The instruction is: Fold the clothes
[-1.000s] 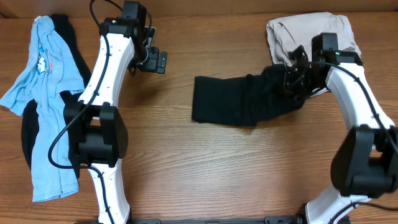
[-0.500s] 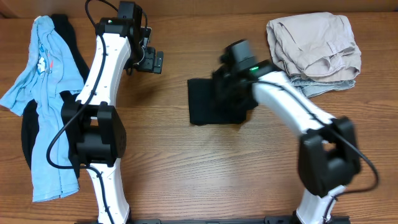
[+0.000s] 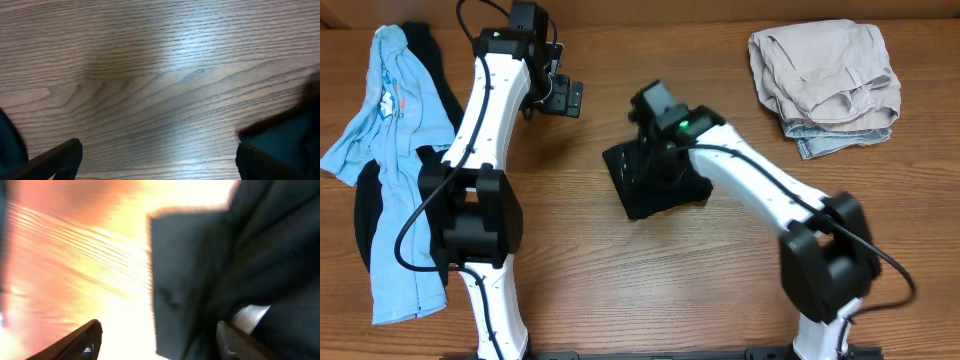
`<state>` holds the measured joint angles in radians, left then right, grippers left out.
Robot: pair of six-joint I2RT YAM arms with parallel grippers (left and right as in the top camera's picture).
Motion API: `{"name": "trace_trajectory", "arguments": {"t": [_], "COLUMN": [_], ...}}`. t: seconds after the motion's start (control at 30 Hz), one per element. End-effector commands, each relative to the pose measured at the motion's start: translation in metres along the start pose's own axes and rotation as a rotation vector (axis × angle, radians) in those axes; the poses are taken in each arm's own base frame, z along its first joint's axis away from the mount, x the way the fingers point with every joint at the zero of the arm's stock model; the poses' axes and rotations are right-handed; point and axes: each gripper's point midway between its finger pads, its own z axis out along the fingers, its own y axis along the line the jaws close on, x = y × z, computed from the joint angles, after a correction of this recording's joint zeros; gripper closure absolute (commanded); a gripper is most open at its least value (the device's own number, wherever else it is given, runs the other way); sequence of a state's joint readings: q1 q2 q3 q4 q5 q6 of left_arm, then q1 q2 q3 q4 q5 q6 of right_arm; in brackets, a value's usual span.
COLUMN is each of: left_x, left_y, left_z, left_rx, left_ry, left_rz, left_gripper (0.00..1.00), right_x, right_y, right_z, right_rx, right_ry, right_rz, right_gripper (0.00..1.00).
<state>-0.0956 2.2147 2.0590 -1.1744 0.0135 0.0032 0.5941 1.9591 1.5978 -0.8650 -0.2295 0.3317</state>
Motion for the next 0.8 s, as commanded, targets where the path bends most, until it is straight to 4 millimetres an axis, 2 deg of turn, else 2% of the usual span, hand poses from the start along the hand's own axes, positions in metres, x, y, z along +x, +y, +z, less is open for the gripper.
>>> {"name": "trace_trajectory", "arguments": {"t": [0.0, 0.1, 0.3, 0.47, 0.53, 0.6, 0.77], "left_x": [-0.006, -0.007, -0.010, -0.010, -0.011, -0.011, -0.011], "left_y": [0.005, 0.005, 0.005, 0.005, 0.005, 0.005, 0.005], "left_z": [-0.002, -0.002, -0.002, -0.002, -0.002, -0.002, -0.002], "left_rx": [-0.012, -0.012, -0.012, -0.012, -0.012, -0.012, -0.012], "left_ry": [-0.018, -0.023, -0.034, -0.037, -0.038, -0.038, -0.037], "left_rz": [0.014, 0.014, 0.014, 0.014, 0.014, 0.014, 0.014], "left_gripper": [0.00, 0.00, 0.00, 0.00, 0.00, 0.00, 0.00], "right_x": [-0.034, -0.030, -0.020, -0.027, -0.032, -0.038, -0.058], "right_y": [0.026, 0.016, -0.006, -0.036, -0.043, -0.045, -0.052], "right_z": [-0.079, -0.083, -0.072, -0.060, -0.049, -0.036, -0.005], "right_rx": [-0.084, -0.066, 0.018, 0.169, 0.197, 0.197, 0.203], "right_ry": [-0.171, -0.154, -0.123, -0.146, -0.154, -0.163, -0.212], "right_rz": [-0.050, -0.047, -0.048, -0.034, -0.032, -0.032, -0.011], "right_gripper": [0.22, 0.22, 0.22, 0.23, 0.24, 0.28, 0.46]}}
